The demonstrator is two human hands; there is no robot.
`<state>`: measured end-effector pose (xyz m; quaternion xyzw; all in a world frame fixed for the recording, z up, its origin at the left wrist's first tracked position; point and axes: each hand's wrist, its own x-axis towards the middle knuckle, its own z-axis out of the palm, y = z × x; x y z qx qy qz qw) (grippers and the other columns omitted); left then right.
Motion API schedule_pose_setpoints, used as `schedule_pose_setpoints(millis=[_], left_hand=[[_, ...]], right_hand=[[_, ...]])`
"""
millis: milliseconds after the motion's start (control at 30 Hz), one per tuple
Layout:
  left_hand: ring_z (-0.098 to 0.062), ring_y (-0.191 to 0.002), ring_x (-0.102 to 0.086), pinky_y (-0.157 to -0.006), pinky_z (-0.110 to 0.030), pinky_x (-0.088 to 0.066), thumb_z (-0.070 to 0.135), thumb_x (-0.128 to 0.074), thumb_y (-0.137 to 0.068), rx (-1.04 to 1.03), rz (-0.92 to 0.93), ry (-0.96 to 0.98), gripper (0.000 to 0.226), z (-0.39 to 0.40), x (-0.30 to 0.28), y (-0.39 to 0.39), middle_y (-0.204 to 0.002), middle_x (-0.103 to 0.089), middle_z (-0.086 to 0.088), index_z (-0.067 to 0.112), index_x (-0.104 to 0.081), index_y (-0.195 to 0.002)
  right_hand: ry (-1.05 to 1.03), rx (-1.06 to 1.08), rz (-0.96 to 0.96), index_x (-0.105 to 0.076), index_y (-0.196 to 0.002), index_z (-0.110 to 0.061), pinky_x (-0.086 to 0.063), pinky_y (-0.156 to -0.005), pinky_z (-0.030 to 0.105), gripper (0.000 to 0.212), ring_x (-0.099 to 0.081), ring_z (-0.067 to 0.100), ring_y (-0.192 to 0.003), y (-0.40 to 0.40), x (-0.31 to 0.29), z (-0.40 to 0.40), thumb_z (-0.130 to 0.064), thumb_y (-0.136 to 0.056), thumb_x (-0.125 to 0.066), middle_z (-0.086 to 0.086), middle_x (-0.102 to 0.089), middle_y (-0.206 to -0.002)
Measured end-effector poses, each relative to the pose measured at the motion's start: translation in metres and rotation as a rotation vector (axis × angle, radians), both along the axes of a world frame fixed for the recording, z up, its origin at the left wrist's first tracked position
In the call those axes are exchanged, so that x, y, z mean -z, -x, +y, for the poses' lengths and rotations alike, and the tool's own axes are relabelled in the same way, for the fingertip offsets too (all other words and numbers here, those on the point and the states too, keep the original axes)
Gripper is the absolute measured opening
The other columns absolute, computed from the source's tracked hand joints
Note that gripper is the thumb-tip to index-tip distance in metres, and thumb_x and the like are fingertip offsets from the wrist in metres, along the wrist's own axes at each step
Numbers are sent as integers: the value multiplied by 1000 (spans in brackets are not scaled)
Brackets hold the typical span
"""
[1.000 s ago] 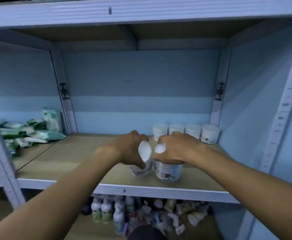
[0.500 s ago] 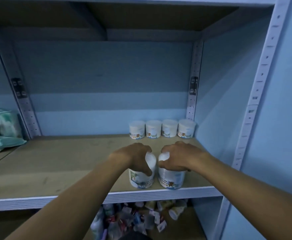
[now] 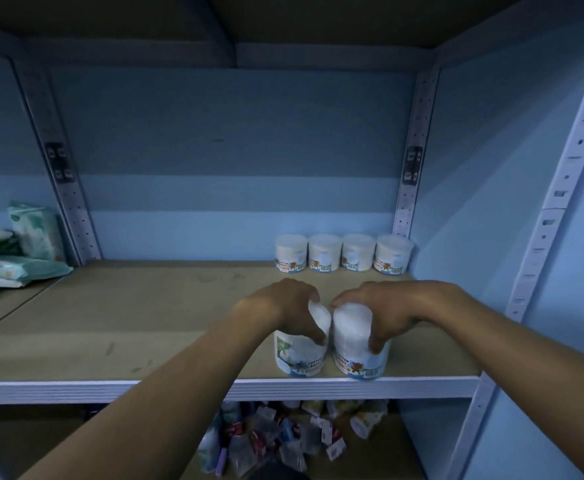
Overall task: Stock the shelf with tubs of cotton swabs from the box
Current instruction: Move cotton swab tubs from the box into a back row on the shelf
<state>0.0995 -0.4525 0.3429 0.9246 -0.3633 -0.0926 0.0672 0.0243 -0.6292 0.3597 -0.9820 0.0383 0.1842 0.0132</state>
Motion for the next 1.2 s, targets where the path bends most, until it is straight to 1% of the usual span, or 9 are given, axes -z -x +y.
schedule_pose_setpoints(millis=[133,200,300,433,567,667,800,1000,1200], left_hand=[[-21,-128,-47,-99,-38,-48,47,-79,-70,8,14,-36,77,11,-4,-7,-144,-45,5,39,-45,-139],[-21,-127,-48,-98,-39,-49,40,-80,-71,4,9,-52,76,19,-5,-13,-144,-46,5,40,-45,-138],[-21,-128,-47,-98,-36,-47,31,-78,-74,-16,-20,-92,76,33,-3,-26,-144,-47,3,38,-43,-140],[-23,-128,-50,-97,-31,-44,21,-74,-79,-27,-80,-124,69,49,-2,-43,-142,-51,-1,32,-46,-142],[-23,-125,-55,-96,-33,-49,14,-64,-80,-84,-123,-65,59,63,7,-68,-137,-58,1,35,-55,-134],[-18,-130,-48,-100,-30,-45,6,-59,-82,-156,-162,-2,63,72,16,-91,-142,-52,5,38,-53,-136],[-17,-135,-42,-103,-24,-36,4,-60,-87,-202,-173,82,62,79,24,-120,-149,-41,2,35,-49,-140],[-20,-132,-47,-103,-29,-41,-1,-58,-84,-246,-175,165,60,76,34,-163,-145,-47,0,30,-54,-136],[-21,-128,-50,-103,-31,-42,-1,-55,-84,-244,-239,206,56,75,43,-201,-140,-54,-1,28,-58,-132]], right_hand=[[-27,-21,-93,-31,-150,-46,-48,-99,35,94,-50,22,-125,-8,6,8,-48,-71,-82,-2,-43,-145],[-41,-23,-132,-33,-148,-48,-49,-97,38,92,-51,23,-121,-15,10,15,-55,-70,-79,-1,-44,-140],[-72,-14,-184,-35,-143,-51,-51,-94,41,88,-55,24,-116,-33,19,29,-65,-66,-75,-1,-47,-136],[-77,-16,-248,-39,-141,-46,-49,-96,39,88,-55,24,-121,-59,28,47,-75,-64,-69,1,-47,-140],[-90,-37,-308,-47,-134,-40,-49,-92,38,82,-55,21,-118,-93,34,59,-77,-63,-65,-2,-52,-137],[-50,-40,-327,-46,-137,-41,-48,-92,37,82,-51,23,-123,-119,37,64,-78,-65,-62,-3,-52,-140],[-38,-11,-358,-41,-145,-41,-44,-99,41,88,-35,30,-136,-154,42,66,-79,-69,-62,-1,-44,-147],[-105,-44,-468,-56,-130,-29,-47,-93,44,68,-41,33,-123,-200,51,66,-67,-75,-68,4,-47,-129],[-74,-53,-517,-59,-123,-27,-46,-95,43,59,-45,31,-118,-238,57,63,-64,-78,-68,3,-51,-123]])
